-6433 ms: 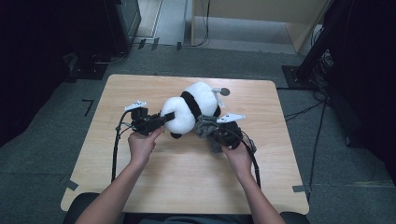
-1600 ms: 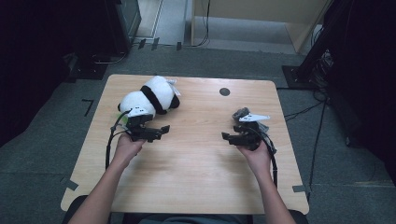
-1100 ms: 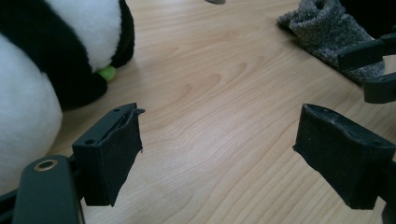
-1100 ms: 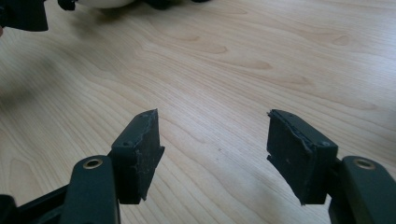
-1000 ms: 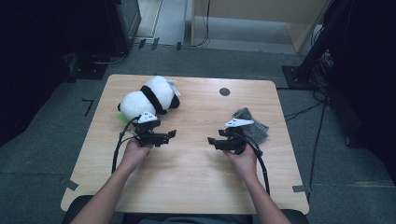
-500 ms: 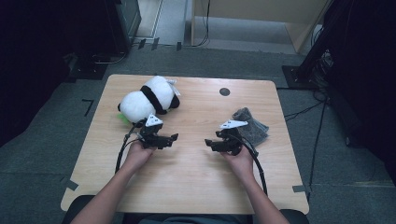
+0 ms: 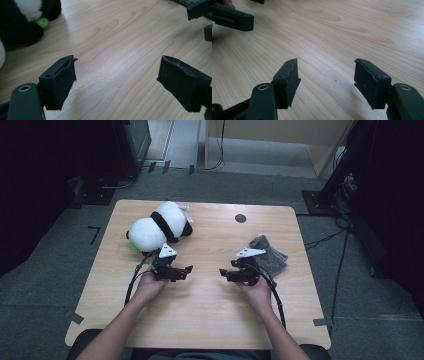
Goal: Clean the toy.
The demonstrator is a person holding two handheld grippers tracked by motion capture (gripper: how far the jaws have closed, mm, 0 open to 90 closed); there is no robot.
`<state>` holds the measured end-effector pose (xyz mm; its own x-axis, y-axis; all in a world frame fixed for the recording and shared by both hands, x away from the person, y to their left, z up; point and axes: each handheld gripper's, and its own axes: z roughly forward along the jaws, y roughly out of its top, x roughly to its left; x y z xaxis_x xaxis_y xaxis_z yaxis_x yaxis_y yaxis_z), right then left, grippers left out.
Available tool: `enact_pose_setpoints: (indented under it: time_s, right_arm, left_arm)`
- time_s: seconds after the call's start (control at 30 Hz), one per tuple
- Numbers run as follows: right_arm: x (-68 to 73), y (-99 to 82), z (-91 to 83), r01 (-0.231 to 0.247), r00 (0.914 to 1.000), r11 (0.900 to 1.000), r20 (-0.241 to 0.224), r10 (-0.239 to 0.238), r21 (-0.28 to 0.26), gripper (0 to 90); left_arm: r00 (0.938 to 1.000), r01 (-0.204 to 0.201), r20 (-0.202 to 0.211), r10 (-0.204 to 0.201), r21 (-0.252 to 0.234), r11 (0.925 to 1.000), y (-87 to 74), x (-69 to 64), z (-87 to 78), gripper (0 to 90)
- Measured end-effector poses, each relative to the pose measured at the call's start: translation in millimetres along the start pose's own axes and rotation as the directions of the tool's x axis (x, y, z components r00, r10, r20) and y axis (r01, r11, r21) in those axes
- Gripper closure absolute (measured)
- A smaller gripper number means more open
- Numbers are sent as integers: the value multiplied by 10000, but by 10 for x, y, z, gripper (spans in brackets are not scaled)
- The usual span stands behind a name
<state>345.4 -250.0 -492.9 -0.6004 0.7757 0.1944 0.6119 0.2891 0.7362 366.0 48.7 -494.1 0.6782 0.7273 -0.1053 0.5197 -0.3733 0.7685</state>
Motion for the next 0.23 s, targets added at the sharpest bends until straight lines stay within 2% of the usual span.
enact_pose_setpoints:
  time_s: [0.23]
  right_arm:
    - [-4, 3, -6, -14, 10000, 10000, -5, 14, 9, 368]
  left_arm:
    - [9999, -132, 42, 132, 94, 9999, -8, -22, 17, 145]
